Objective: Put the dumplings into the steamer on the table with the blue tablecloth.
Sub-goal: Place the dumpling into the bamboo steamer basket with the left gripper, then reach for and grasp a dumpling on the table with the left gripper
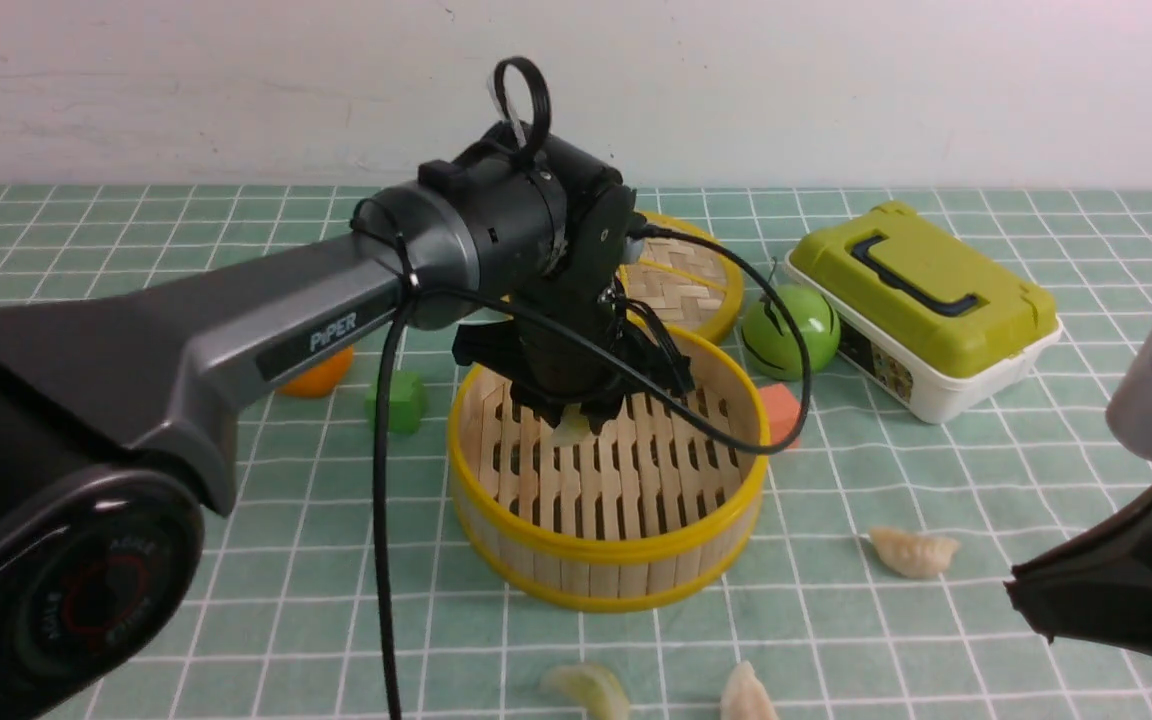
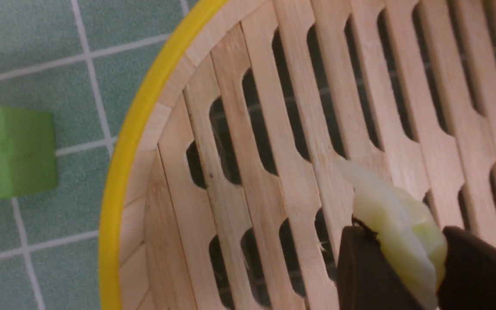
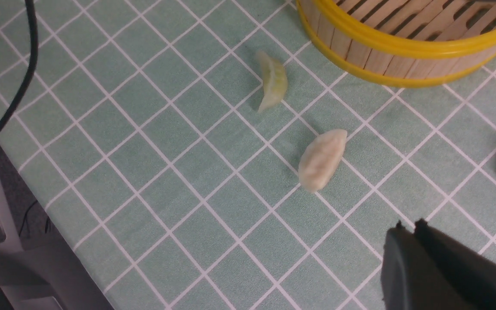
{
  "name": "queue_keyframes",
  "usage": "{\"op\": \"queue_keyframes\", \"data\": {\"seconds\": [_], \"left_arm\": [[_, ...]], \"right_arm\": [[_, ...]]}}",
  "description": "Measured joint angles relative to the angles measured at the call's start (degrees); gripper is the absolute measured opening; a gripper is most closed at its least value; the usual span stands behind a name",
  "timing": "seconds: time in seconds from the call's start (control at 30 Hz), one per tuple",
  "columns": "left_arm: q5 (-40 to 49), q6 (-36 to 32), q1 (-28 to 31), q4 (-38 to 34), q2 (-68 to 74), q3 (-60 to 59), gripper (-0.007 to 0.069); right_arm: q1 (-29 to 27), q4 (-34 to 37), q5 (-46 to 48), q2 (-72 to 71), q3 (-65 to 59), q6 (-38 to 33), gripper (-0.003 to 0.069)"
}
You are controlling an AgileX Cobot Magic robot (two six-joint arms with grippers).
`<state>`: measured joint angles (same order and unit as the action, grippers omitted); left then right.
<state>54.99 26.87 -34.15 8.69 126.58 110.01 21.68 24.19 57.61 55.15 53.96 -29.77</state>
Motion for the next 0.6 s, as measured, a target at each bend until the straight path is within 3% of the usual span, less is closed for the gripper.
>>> {"op": "queue_keyframes", "data": {"seconds": [0.17,0.27,0.4,0.6], "left_arm": [[0.2,0.0,2.0,-3.1,1.2,0.1,0.0265],[1.9,-1.2,3.8,-5.5,0.4,0.2,0.0419],[5.9,-5.1,4.7,-6.5,-2.7,0.2,0.0521],[14.3,-14.3,4.2,-9.9,-11.7,-0.1,0.0531]], "right_arm": [[0.0,0.0,-0.4,0.0,0.0,0.0,0.0022],[0.0,1.2,-1.3,0.0,0.0,0.0,0.0022],[0.0,1.8,-1.9,0.0,0.0,0.0,0.003],[0.0,2.8,-4.6,1.1,0.0,0.0,0.0041]]}}
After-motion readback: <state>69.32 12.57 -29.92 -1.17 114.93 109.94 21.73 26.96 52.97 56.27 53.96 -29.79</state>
